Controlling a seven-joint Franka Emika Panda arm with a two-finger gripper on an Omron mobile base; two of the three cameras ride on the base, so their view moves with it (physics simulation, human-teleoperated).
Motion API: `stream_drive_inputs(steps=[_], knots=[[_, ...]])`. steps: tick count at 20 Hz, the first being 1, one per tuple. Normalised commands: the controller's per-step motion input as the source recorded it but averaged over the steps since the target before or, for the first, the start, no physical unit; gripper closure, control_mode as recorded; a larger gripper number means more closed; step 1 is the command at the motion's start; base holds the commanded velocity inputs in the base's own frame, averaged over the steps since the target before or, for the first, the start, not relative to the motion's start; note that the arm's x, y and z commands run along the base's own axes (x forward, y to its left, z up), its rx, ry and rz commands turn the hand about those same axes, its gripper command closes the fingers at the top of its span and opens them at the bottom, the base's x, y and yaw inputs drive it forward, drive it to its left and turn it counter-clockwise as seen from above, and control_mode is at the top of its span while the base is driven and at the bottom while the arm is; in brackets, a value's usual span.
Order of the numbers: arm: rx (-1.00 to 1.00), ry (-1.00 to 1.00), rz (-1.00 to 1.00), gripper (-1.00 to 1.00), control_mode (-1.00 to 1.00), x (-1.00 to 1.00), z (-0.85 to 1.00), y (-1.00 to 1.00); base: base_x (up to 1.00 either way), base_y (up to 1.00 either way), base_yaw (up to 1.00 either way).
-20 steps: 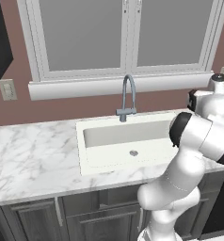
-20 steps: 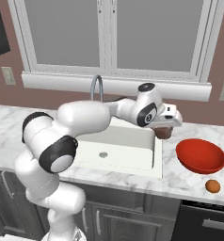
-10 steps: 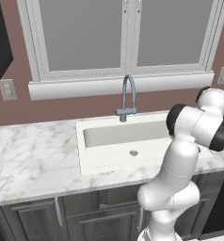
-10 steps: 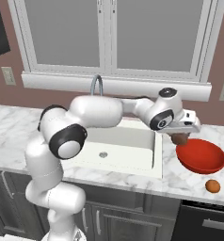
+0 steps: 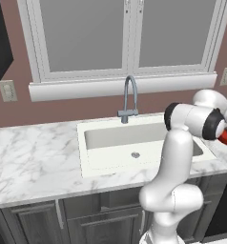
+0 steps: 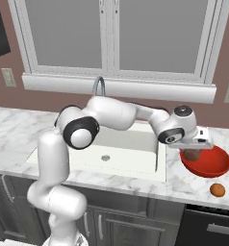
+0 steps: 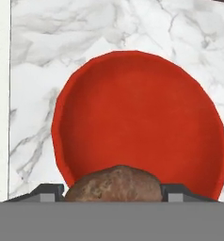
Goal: Pick the potato from the sink and place it in the bowl. Then pick the bowl and place it in the microwave. Then close the microwave door and press the start button.
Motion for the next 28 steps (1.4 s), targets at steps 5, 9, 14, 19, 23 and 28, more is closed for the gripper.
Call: stream_drive_inputs(steps=[5, 9, 14, 19, 23, 28], knots=[[0.0, 0.0, 0.0, 1.0, -1.0, 0.0, -0.1, -0.27, 0.0, 0.0, 0.0], [0.0, 0.0, 0.0, -1.0, -1.0, 0.06, 0.0, -0.13, 0.0, 0.0, 0.0], [0.0, 0.0, 0.01, -1.0, -1.0, 0.23, 0.0, -0.01, 0.0, 0.0, 0.0], [-0.03, -0.02, 0.07, -1.0, -1.0, 0.13, 0.1, 0.22, 0.0, 0.0, 0.0], [-0.05, -0.03, 0.09, -1.0, -1.0, -0.03, 0.22, 0.31, 0.0, 0.0, 0.0], [-0.11, 0.0, 0.15, -1.0, -1.0, -0.35, -0.06, 0.64, 0.0, 0.0, 0.0]])
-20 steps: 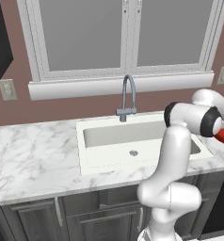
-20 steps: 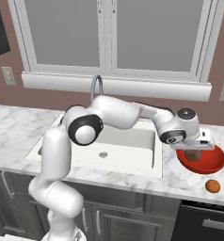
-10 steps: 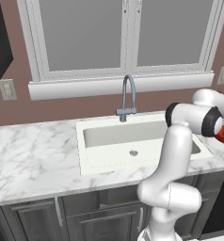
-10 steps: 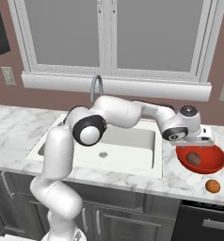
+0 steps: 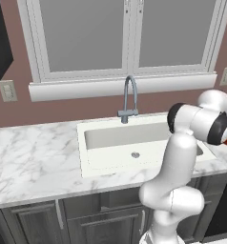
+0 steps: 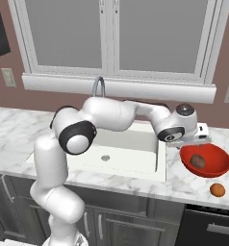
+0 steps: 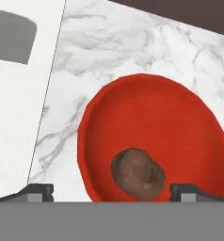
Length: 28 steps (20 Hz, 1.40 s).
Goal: Pick the potato from the sink and place it in the bowl. Then pick the bowl and place it in the microwave. Then close the microwave door and press the start button.
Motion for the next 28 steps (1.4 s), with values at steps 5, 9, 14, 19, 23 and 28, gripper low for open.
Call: stream_drive_inputs(steps=[5, 9, 14, 19, 23, 28], knots=[[-0.23, 0.13, 0.1, -1.0, -1.0, -0.03, -0.49, 0.61, 0.0, 0.0, 0.0], [-0.19, 0.11, 0.0, -1.0, -1.0, 0.2, -0.23, 0.14, 0.0, 0.0, 0.0], [-0.02, 0.02, 0.0, -1.0, -1.0, 0.33, -0.01, -0.21, 0.0, 0.0, 0.0], [-0.02, 0.03, 0.0, -1.0, -1.0, 0.35, -0.13, -0.17, 0.0, 0.0, 0.0], [0.0, 0.01, 0.0, -1.0, -1.0, 0.22, -0.19, -0.38, 0.0, 0.0, 0.0], [0.0, 0.04, 0.0, -1.0, -1.0, 0.13, -0.25, -0.55, 0.0, 0.0, 0.0]])
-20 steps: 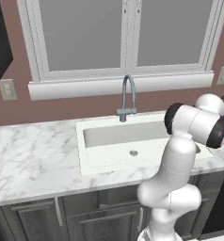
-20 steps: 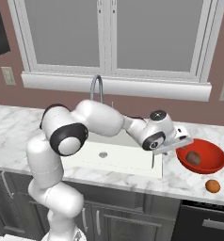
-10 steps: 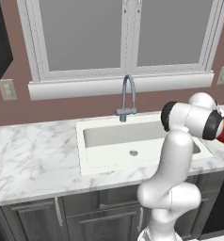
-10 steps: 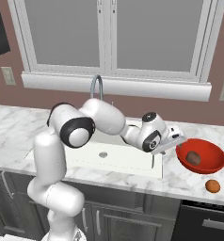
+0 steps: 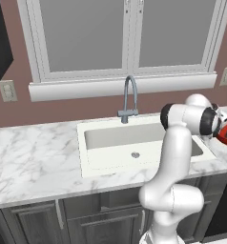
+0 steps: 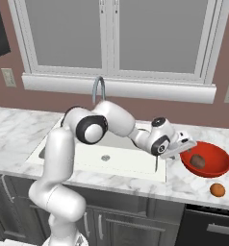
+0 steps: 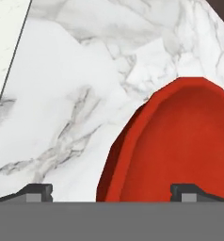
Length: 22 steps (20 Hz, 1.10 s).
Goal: Pick the potato from the sink and place it in the bowl. Then pick the bowl and place it in the microwave. Then close the microwave door and press the start button.
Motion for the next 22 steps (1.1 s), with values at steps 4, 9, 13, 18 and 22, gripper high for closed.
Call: stream_drive_inputs(steps=[4, 9, 13, 18, 22], knots=[[0.0, 0.04, 0.0, -1.0, -1.0, 0.01, -0.29, -0.55, 0.0, 0.0, 0.0], [0.0, 0.08, 0.0, -1.0, -1.0, 0.15, -0.33, -0.26, 0.0, 0.0, 0.0], [0.0, 0.06, 0.0, 1.0, -1.0, 0.03, -0.08, 0.0, 0.0, 0.0, 0.0], [0.0, 0.01, 0.0, 1.0, -1.0, -0.02, 0.0, 0.0, 0.0, 0.0, 0.0], [0.0, -0.01, 0.0, 1.0, -1.0, -0.33, 0.02, 0.06, 0.0, 0.0, 0.0]])
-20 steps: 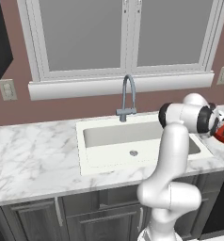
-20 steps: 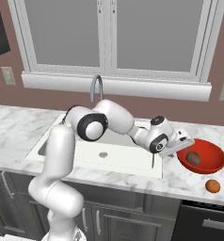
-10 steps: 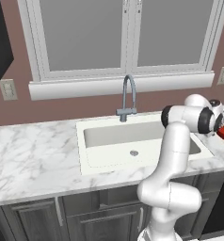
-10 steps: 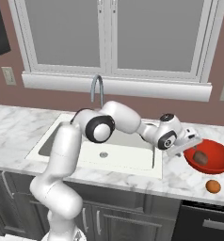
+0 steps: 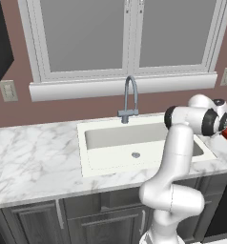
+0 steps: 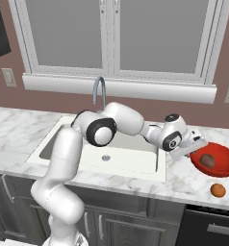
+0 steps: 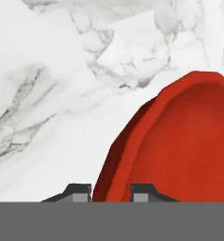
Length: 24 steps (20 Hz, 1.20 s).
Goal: Pick the potato from the sink and place it in the bowl. Then pick the bowl and place it in the microwave. Then close the microwave door and press the start button.
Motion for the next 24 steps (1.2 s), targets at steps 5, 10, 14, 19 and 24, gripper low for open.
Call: stream_drive_inputs(steps=[5, 10, 14, 19, 24], knots=[[0.0, -0.07, 0.0, 1.0, -1.0, -0.67, 0.35, 0.33, 0.0, 0.0, 0.0], [0.0, -0.11, 0.0, 1.0, -1.0, -0.77, 0.91, 0.43, 0.0, 0.0, 0.0], [-0.01, -0.06, 0.0, 1.0, -1.0, -0.71, 1.0, 0.7, 0.0, 0.0, 0.0], [0.0, 0.0, 0.07, 1.0, -1.0, -0.59, 1.0, 0.97, 0.0, 0.0, 0.0], [0.0, 0.0, 0.13, 1.0, -1.0, -0.42, 1.0, 1.0, 0.0, 0.0, 0.0]])
